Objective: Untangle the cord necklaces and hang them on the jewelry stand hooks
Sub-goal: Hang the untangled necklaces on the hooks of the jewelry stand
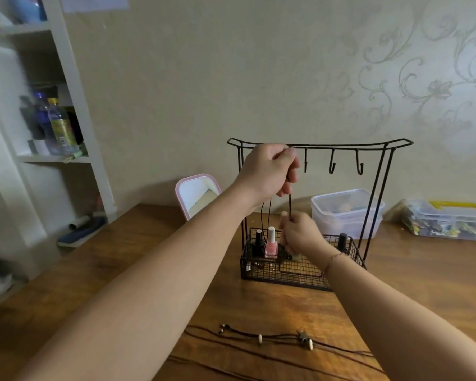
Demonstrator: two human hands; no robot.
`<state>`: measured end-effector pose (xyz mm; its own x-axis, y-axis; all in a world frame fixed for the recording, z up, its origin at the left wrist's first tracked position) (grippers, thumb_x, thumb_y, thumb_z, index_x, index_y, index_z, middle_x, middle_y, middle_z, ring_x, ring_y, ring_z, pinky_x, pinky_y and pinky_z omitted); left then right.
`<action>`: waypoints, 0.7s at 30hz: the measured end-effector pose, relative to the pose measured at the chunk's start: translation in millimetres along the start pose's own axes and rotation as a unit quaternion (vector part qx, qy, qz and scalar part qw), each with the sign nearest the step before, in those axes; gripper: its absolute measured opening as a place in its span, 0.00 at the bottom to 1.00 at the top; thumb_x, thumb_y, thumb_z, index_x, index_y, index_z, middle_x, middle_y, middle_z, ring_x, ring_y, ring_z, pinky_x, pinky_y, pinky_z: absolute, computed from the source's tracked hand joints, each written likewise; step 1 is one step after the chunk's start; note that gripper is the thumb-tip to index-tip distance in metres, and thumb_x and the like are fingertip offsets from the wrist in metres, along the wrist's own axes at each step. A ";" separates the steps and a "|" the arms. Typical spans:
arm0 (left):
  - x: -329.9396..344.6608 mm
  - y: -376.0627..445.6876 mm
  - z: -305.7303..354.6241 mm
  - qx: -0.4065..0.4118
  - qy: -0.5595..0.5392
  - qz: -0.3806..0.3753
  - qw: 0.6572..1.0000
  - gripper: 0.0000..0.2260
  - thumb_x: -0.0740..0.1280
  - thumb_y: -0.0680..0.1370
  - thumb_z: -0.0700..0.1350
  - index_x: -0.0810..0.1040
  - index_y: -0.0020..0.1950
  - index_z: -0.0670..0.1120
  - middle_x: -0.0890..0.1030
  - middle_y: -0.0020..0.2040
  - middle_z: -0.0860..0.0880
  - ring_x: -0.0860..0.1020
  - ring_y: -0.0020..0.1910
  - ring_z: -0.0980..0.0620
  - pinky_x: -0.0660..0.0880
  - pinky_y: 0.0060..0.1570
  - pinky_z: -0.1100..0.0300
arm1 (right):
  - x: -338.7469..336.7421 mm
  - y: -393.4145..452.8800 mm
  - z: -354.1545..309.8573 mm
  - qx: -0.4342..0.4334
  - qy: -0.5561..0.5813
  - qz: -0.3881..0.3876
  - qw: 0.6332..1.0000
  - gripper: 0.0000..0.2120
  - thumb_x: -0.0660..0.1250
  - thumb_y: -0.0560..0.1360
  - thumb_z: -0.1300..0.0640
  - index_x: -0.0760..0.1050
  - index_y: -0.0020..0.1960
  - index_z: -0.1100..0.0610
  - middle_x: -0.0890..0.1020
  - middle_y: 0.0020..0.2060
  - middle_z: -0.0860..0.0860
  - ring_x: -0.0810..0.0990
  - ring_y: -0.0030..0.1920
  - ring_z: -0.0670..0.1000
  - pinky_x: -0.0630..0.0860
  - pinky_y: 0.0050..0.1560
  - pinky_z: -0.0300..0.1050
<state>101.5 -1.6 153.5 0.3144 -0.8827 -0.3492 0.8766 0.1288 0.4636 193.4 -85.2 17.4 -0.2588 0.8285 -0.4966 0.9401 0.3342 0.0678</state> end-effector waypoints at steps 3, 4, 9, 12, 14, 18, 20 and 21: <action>3.5 -3.0 -9.5 -0.016 0.014 -0.009 1.000 0.15 0.57 0.85 0.43 0.76 0.41 0.44 0.78 0.33 0.47 0.75 0.27 0.52 0.72 0.28 0.59 | 18.0 -5.2 15.0 -0.006 -0.038 -0.030 0.999 0.17 0.54 0.84 0.50 0.73 0.43 0.56 0.78 0.35 0.52 0.76 0.30 0.47 0.71 0.26 0.35; 4.9 -5.2 -13.0 -0.023 0.022 -0.009 0.999 0.15 0.57 0.85 0.43 0.76 0.42 0.43 0.78 0.34 0.47 0.75 0.27 0.51 0.72 0.28 0.59 | 23.0 -6.2 19.0 -0.013 -0.056 -0.038 0.998 0.17 0.55 0.84 0.50 0.73 0.42 0.56 0.78 0.35 0.51 0.76 0.31 0.46 0.71 0.28 0.35; 13.3 -16.2 -41.4 -0.050 0.072 -0.008 0.996 0.13 0.57 0.85 0.45 0.78 0.45 0.42 0.80 0.37 0.48 0.77 0.29 0.52 0.72 0.27 0.63 | 29.9 -7.7 29.2 -0.059 -0.173 -0.059 0.981 0.10 0.67 0.79 0.50 0.74 0.41 0.52 0.79 0.39 0.47 0.77 0.39 0.44 0.70 0.34 0.36; 19.7 -21.6 -64.8 -0.068 0.111 -0.006 0.991 0.13 0.58 0.84 0.46 0.78 0.46 0.44 0.82 0.39 0.48 0.79 0.29 0.51 0.72 0.28 0.65 | 19.6 -11.6 27.3 -0.089 -0.152 -0.057 0.983 0.07 0.72 0.75 0.49 0.80 0.46 0.53 0.82 0.41 0.48 0.81 0.42 0.47 0.76 0.41 0.39; 24.8 -24.8 -79.9 -0.086 0.110 -0.007 0.990 0.12 0.59 0.84 0.46 0.78 0.46 0.46 0.83 0.42 0.47 0.80 0.30 0.50 0.73 0.28 0.64 | 12.1 -16.2 27.4 -0.105 -0.154 -0.062 0.980 0.07 0.73 0.74 0.47 0.79 0.43 0.50 0.81 0.38 0.46 0.80 0.39 0.45 0.75 0.39 0.38; 34.0 -29.3 -102.9 -0.113 0.135 -0.001 0.984 0.09 0.60 0.84 0.47 0.79 0.49 0.47 0.83 0.46 0.50 0.82 0.30 0.51 0.75 0.30 0.63 | -2.9 -28.4 27.7 -0.134 -0.202 -0.039 0.969 0.08 0.74 0.74 0.50 0.81 0.49 0.53 0.82 0.42 0.45 0.79 0.43 0.44 0.74 0.43 0.36; 35.8 -34.7 -109.0 -0.121 0.147 -0.001 0.982 0.08 0.62 0.83 0.47 0.79 0.55 0.46 0.82 0.48 0.52 0.79 0.25 0.57 0.75 0.28 0.65 | -13.0 -34.9 29.0 -0.151 -0.222 0.010 0.963 0.08 0.73 0.74 0.52 0.82 0.51 0.54 0.82 0.43 0.47 0.80 0.45 0.46 0.75 0.45 0.38; 35.2 -38.6 -111.3 -0.122 0.151 -0.003 0.981 0.08 0.63 0.83 0.46 0.78 0.58 0.46 0.81 0.50 0.54 0.78 0.23 0.59 0.74 0.26 0.67 | -19.7 -39.3 30.5 -0.159 -0.216 0.037 0.963 0.07 0.73 0.75 0.52 0.82 0.51 0.54 0.83 0.43 0.46 0.80 0.44 0.46 0.76 0.45 0.38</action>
<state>119.3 12.7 32.7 0.3701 -0.7145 -0.5937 0.9284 0.2612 0.2644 168.4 -128.4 -1.9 -0.0126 0.6148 -0.7886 0.8189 0.4589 0.3447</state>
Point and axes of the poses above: each hand's wrist, its own y-axis towards the middle knuckle, its own x-axis out of the palm, z = x × y, the point moved 4 cm from there along y, towards the middle knuckle
